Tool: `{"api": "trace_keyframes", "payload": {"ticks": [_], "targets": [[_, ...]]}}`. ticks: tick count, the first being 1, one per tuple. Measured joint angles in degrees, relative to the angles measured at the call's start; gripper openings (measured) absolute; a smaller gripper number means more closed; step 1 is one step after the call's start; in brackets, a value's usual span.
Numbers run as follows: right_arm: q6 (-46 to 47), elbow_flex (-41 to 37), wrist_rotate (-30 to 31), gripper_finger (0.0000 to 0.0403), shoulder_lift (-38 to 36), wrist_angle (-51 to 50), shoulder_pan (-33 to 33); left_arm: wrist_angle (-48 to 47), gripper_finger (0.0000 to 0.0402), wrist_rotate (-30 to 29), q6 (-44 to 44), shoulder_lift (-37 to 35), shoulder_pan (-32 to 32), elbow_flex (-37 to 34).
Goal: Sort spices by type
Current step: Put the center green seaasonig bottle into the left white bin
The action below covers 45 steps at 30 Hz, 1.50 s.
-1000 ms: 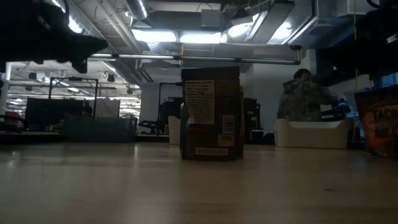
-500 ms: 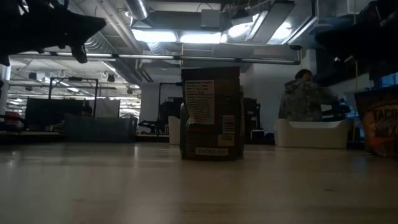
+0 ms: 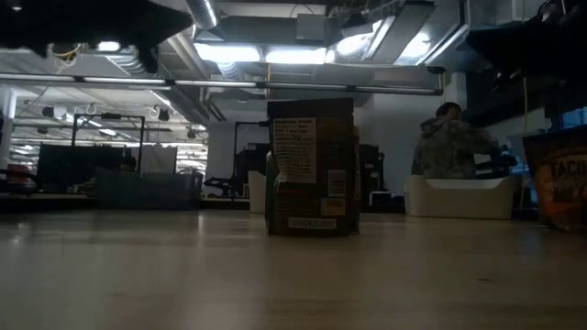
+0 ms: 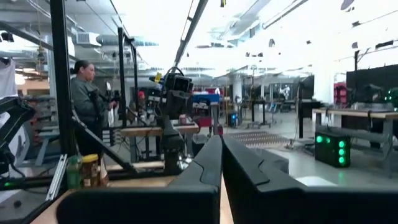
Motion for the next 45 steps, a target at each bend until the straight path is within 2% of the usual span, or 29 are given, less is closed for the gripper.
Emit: {"api": "trace_keyframes", "payload": {"ticks": [4, 9, 13, 18, 24, 27, 30, 37, 41, 45], "targets": [[-0.2, 0.0, 0.0, 0.0014, 1.2, 1.2, 0.0, -2.5, 0.0001, 0.1, 3.3, 9.6, -1.5, 6.9], [-1.5, 0.1, -0.4, 0.0014, 5.0, 8.1, 0.0, -7.4, 0.0001, 0.1, 6.6, 20.7, -3.8, 16.0], [-1.5, 0.2, -3.0, 0.0014, 9.4, 14.4, 0.0, -9.0, 0.0001, 0.1, 11.2, 28.1, -6.2, 21.4], [-2.9, 2.5, -4.2, 0.0014, 15.2, 18.6, 0.0, -5.4, 0.0001, 0.1, 15.2, 34.6, -8.4, 23.6], [-4.3, 7.7, -3.3, 0.0014, 21.7, 19.4, 0.0, -1.7, 0.0010, -1.1, 15.1, 38.3, -8.7, 24.1], [-4.4, 8.3, -4.8, 0.0014, 24.6, 19.0, 0.0, -4.5, 0.0046, -1.2, 14.4, 38.7, -8.8, 26.2], [-4.6, 8.3, -5.1, 0.0014, 27.0, 19.0, 0.0, -9.8, 0.0102, -1.7, 12.8, 39.9, -9.6, 29.8], [-8.0, 8.3, -2.1, 0.0014, 28.1, 21.7, 0.0, -25.4, 0.0221, -2.5, 12.2, 46.7, -11.1, 40.2], [-9.2, 8.4, -2.0, 0.0014, 28.1, 22.4, 0.0, -32.7, 0.0256, -3.8, 12.9, 50.2, -12.1, 45.5], [-10.2, 8.4, -1.5, 0.0014, 28.1, 22.3, 0.0, -34.3, 0.0266, -4.9, 13.5, 51.9, -12.8, 46.7]]}}
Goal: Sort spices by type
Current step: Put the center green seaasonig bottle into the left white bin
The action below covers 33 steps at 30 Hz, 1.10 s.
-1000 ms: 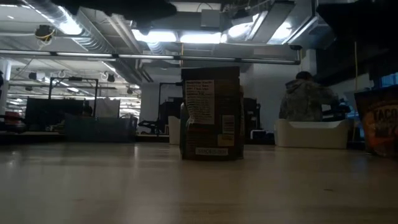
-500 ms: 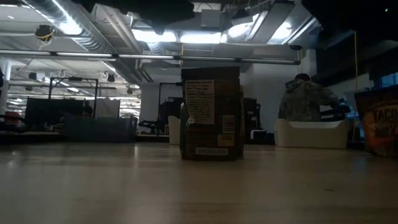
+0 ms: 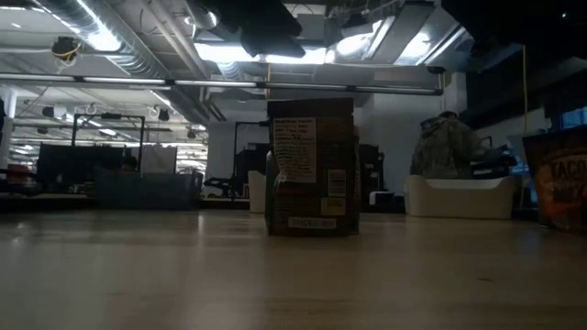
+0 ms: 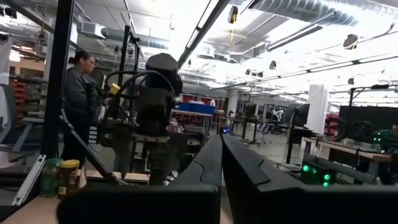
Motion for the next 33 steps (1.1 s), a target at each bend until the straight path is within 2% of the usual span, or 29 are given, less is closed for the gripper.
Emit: {"api": "trace_keyframes", "payload": {"ticks": [11, 21, 27, 33], "targets": [[-0.2, 0.0, 0.0, 0.0014, 0.0, -0.3, 0.0, -0.2, 0.0267, -0.4, -0.4, 1.1, 0.0, -0.8], [-0.2, 0.0, 0.0, 0.0014, 0.0, -0.3, 0.0, -1.1, 0.0267, -0.7, -1.6, 7.9, 0.3, -0.8], [-0.2, 0.0, 0.0, 0.0014, 0.0, -0.3, 0.0, -3.8, 0.0267, -0.7, -1.9, 9.6, 0.5, -0.8], [-0.2, 0.0, 0.0, 0.0014, 0.0, -0.3, 0.0, -3.2, 0.0267, 2.7, -1.9, 11.2, 0.5, -0.8]]}}
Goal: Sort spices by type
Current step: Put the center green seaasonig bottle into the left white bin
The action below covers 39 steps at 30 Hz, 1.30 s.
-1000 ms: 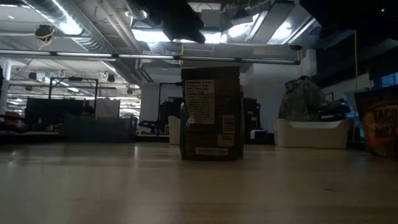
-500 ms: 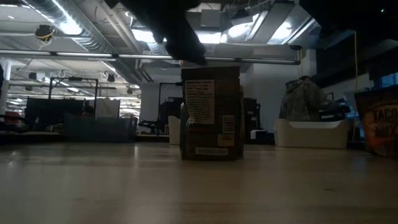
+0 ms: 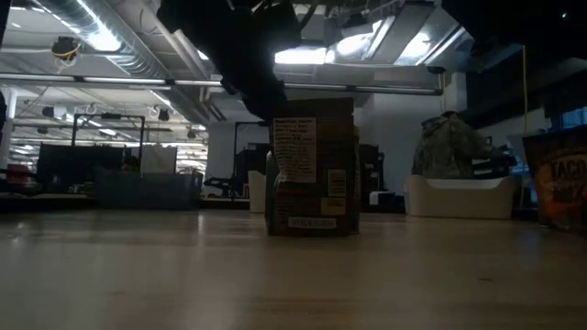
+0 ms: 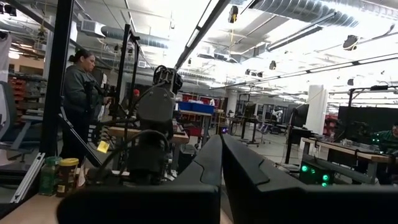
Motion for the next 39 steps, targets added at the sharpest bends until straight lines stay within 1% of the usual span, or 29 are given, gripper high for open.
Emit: {"api": "trace_keyframes", "payload": {"ticks": [16, 24, 33, 36, 39], "targets": [[0.0, 0.0, 0.0, 0.0014, 0.0, -0.1, 0.0, 0.3, 0.0266, -0.4, -1.0, 2.1, 0.1, 0.0], [0.0, 0.0, 0.0, 0.0014, 0.0, -0.1, 0.0, 1.9, 0.0264, -0.4, -0.9, 4.8, 0.1, 0.0], [0.0, 0.0, 0.0, 0.0014, 0.0, -0.1, 0.0, 3.3, 0.0206, -0.4, -0.5, 4.6, 0.2, 0.0], [-0.1, 0.0, 0.0, 0.0014, 0.0, -0.1, 0.0, 3.3, 0.0195, -0.4, -0.5, 4.6, 0.4, 0.0], [-0.1, 0.0, 0.0, 0.0014, 0.0, -0.1, 0.0, 2.6, 0.0194, -0.3, -0.8, 4.2, 0.7, 0.0]]}}
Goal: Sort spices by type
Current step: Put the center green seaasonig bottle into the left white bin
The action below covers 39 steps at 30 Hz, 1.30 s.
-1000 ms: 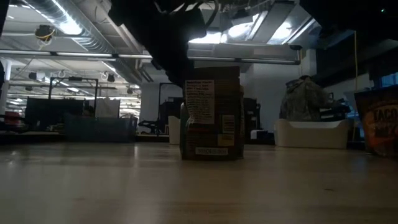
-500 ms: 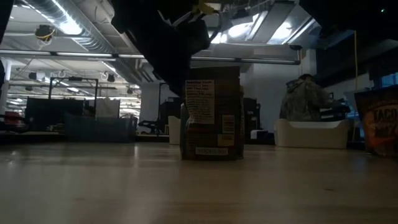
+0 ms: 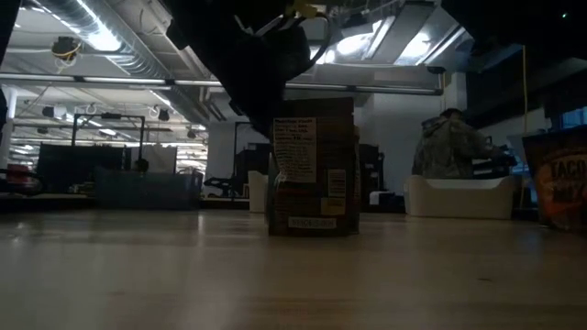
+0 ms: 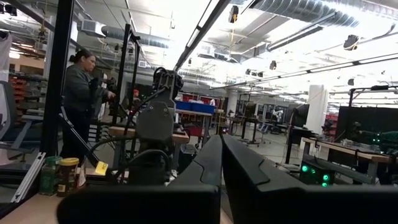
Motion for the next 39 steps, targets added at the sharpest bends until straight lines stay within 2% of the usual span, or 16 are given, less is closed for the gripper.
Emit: {"api": "trace_keyframes", "payload": {"ticks": [11, 26, 32, 39], "targets": [[-0.2, 0.0, 0.0, 0.0014, 0.0, 0.0, 0.0, -1.9, 0.0193, -0.7, -0.1, -6.1, 3.2, -0.1], [-0.2, 0.0, 0.0, 0.0014, 0.0, 0.0, 0.0, -2.4, 0.0196, -2.4, 0.5, -10.1, 14.5, 0.0], [-0.2, 0.0, 0.0, 0.0014, 0.0, 0.0, 0.0, -1.3, 0.0195, -7.3, 1.0, -10.2, 18.8, 0.0], [-0.2, 0.0, 0.0, 0.0014, 0.0, 0.0, 0.0, 4.3, 0.0199, -9.7, 0.7, -10.2, 23.4, 0.0]]}}
